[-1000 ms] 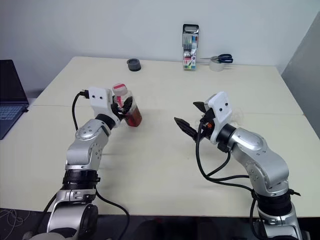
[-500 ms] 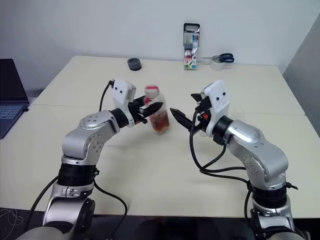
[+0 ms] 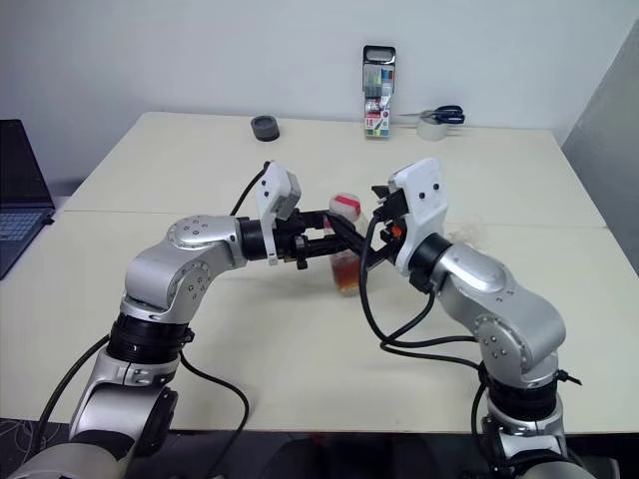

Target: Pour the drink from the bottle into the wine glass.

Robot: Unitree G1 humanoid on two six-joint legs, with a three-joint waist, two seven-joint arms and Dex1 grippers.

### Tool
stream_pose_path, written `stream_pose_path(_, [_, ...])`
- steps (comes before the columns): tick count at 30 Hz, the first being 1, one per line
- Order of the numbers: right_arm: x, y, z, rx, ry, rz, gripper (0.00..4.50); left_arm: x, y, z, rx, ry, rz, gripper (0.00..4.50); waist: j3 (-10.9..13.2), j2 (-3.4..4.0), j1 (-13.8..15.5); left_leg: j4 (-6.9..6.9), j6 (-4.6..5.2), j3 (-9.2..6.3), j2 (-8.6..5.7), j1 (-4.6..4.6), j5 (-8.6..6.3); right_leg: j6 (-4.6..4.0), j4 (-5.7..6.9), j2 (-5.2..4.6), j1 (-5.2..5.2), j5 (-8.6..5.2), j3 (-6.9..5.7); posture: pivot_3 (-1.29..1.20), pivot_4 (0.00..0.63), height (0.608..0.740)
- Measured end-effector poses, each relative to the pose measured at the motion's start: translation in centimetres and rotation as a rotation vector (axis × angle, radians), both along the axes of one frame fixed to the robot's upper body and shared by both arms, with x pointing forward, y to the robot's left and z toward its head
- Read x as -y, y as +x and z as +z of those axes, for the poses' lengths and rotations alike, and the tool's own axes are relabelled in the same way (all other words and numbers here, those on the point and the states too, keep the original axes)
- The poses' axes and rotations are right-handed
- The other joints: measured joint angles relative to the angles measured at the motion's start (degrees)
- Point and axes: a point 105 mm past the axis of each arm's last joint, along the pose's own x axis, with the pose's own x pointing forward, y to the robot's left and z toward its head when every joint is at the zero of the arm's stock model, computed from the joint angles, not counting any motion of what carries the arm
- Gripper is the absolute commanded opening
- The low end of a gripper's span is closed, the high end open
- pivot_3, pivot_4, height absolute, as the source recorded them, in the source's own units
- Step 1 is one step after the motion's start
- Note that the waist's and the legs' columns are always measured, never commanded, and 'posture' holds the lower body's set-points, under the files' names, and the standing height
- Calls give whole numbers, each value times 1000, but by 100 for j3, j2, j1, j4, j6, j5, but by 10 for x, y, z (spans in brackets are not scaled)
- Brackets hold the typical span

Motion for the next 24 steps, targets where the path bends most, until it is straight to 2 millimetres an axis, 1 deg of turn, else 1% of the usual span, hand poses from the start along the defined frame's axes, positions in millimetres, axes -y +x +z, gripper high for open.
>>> stream_pose_path(5, [-5, 1, 0, -13, 38, -21, 4500, 4, 0, -1, -5, -1, -14, 2056, 0, 0, -44, 0, 0, 1, 0, 0, 0, 0, 1, 0, -3, 0, 2, 0, 150, 740])
stream_pose_path(9, [-4, 4, 2, -11, 65, -42, 4500, 5, 0, -1, -6, -1, -17, 2056, 0, 0, -65, -1, 0, 1, 0, 0, 0, 0, 1, 0, -4, 0, 2, 0, 150, 740])
stream_pose_path(13, [-1, 6, 10, 9, 99, -58, 4500, 5, 0, -1, -6, -1, -17, 2056, 0, 0, -80, -2, 0, 2, 0, -1, 0, 0, 2, 0, -6, 0, 2, 0, 150, 740])
stream_pose_path(16, [-1, 6, 10, 14, 97, -57, 4500, 5, 0, -1, -7, -3, -16, 2056, 0, 0, -81, -3, 0, 3, 0, -1, 0, 0, 2, 0, -7, 0, 3, 0, 150, 740])
stream_pose_path(19, [2, 6, 7, 16, 78, -60, 3906, 7, 0, 0, -14, -16, -18, 2056, 0, 0, -80, -3, 0, 3, -1, -2, 0, 0, 0, 0, -7, 0, 4, 0, 150, 740])
stream_pose_path(24, [3, 7, 4, 21, 70, -62, 2170, 8, 0, 1, -11, -17, -18, 2056, 0, 0, -94, -5, 0, 8, -1, -2, 0, 0, 4, 1, -13, 0, 8, 0, 150, 740])
